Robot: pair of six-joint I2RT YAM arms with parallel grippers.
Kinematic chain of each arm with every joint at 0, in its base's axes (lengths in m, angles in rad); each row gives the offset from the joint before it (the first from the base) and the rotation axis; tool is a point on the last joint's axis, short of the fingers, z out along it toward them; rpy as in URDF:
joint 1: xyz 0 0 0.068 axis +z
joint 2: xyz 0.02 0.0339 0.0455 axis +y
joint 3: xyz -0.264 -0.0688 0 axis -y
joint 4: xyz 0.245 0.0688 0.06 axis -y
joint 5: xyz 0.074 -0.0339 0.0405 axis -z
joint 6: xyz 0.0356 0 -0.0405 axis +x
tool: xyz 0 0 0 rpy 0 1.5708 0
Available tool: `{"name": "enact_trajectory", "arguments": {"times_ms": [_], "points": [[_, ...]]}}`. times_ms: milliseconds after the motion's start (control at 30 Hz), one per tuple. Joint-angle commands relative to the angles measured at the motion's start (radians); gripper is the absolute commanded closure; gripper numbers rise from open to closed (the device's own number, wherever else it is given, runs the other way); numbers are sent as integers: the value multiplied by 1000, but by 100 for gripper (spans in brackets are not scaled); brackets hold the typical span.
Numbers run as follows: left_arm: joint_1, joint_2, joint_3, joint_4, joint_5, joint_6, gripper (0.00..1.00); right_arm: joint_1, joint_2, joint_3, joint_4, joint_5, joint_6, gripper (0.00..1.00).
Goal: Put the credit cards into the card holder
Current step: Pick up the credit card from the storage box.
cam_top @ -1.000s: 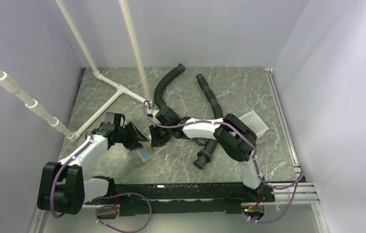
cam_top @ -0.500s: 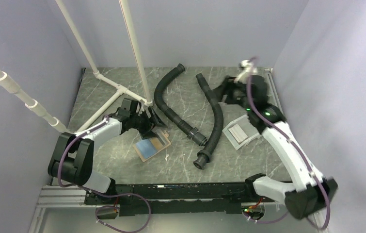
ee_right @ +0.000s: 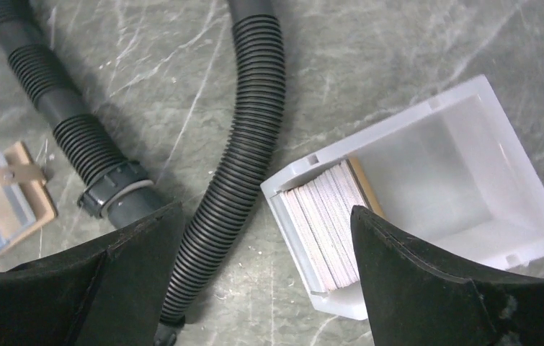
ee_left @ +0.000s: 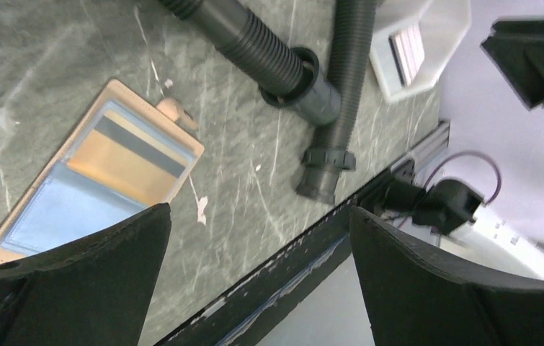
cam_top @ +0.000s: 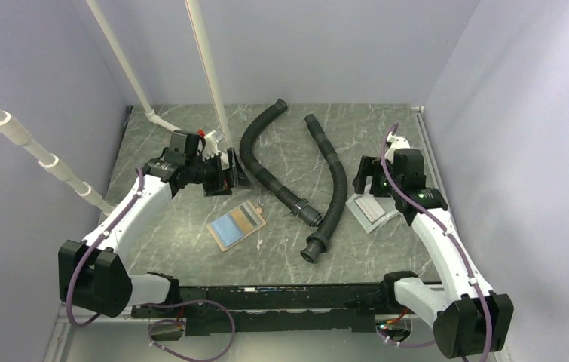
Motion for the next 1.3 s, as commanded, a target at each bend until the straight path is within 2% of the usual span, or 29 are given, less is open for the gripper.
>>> {"name": "enact_trajectory", "arguments": {"times_ms": [0, 67, 133, 200, 467, 833, 1267], "points": [[-1, -45, 33, -76, 135, 177, 1, -12, -8, 43, 29, -104, -214, 12], [-1, -73, 28, -81, 136, 213, 1, -60, 56, 90, -46, -168, -307, 9], [3, -95, 10, -78, 113, 209, 1, -204, 134, 126, -107, -294, -369, 12], [3, -123, 3, -74, 152, 215, 1, -338, 220, 162, -163, -484, -404, 14], [-22, -157, -13, -64, 181, 218, 1, -391, 389, 219, -221, -673, -517, 14], [-27, -157, -16, -55, 186, 221, 1, -392, 515, 162, -168, -627, -507, 13], [-21, -151, -15, -57, 190, 226, 1, -352, 577, 153, -187, -644, -508, 19]]}}
